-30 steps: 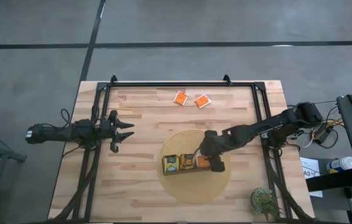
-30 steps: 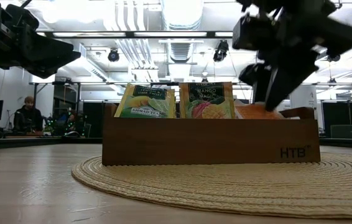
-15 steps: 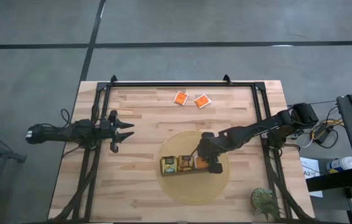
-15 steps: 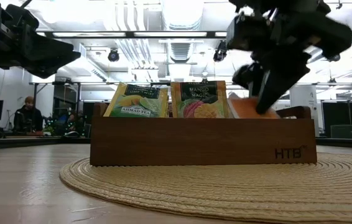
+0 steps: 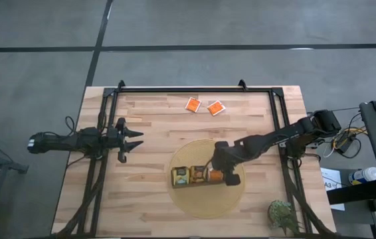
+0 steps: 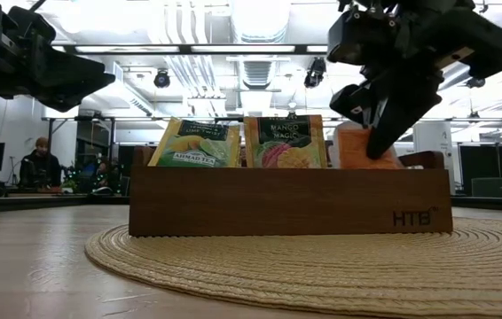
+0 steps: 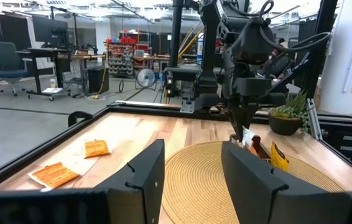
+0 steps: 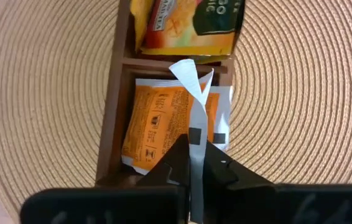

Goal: Pick & Place Tea
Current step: Put the orange tea bag into the right section of the wooden organizer

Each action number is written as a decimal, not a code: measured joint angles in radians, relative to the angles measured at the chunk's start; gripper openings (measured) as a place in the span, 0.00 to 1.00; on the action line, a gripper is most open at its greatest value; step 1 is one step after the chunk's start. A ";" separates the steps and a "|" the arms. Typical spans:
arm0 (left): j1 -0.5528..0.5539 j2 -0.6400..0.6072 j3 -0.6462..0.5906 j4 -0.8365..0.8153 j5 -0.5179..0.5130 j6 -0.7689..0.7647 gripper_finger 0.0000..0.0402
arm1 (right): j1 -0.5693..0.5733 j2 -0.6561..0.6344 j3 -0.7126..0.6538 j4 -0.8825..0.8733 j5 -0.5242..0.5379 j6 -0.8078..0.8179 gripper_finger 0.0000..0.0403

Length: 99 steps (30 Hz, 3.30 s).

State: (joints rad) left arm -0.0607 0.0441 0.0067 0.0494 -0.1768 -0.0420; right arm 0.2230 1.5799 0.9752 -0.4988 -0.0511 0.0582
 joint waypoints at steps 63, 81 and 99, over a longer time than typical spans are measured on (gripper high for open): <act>0.000 0.003 0.000 0.000 0.000 0.000 0.38 | 0.143 0.056 0.047 -0.080 0.281 -0.089 0.02; 0.000 0.003 0.000 0.000 0.000 0.000 0.38 | 0.019 0.058 0.032 -0.074 0.193 -0.103 0.02; 0.000 0.003 0.000 0.000 0.000 0.000 0.38 | -0.002 0.058 0.104 -0.142 0.164 -0.111 0.36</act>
State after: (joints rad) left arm -0.0608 0.0471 0.0070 0.0494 -0.1768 -0.0418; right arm 0.2207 1.6379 1.0795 -0.6412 0.1132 -0.0525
